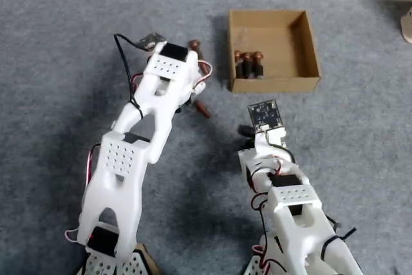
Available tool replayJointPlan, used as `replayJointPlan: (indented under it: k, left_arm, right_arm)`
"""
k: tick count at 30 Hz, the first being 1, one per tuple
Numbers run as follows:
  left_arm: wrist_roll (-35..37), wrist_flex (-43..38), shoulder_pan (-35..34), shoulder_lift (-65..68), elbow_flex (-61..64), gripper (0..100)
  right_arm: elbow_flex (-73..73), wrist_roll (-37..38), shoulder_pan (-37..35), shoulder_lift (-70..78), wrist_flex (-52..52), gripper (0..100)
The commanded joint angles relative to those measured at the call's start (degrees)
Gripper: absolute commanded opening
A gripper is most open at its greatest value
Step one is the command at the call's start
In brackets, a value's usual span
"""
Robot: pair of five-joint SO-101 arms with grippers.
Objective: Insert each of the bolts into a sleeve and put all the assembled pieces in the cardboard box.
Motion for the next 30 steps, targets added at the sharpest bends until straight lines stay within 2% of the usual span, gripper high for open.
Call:
replayJointPlan:
  k: [1,8,12,22,27,30]
  left_arm:
    - [0.09,3.52,0.13,-1.27,-5.23,13]
    - [0.09,12.48,0.57,-0.84,-17.89,13]
    - [0.09,12.40,0.57,0.31,-18.86,13]
    - [0.18,6.59,1.19,12.62,-18.77,13]
    - [0.09,7.47,1.27,12.35,-22.81,13]
    - [0.09,11.43,1.19,12.00,-25.10,13]
  right_arm:
    - [-1.01,0.79,-0.22,-0.04,-1.36,0.6]
    - [-1.01,0.79,-0.22,-0.04,-1.36,0.6]
    - [-1.01,0.79,-0.22,-0.04,-1.36,0.6]
    - [-1.01,0.79,-0.22,-0.04,-1.36,0.6]
    - [-1.01,0.79,-0.22,-0.13,-1.36,0.6]
    - [-1.01,0.79,-0.22,-0.13,-1.36,0.6]
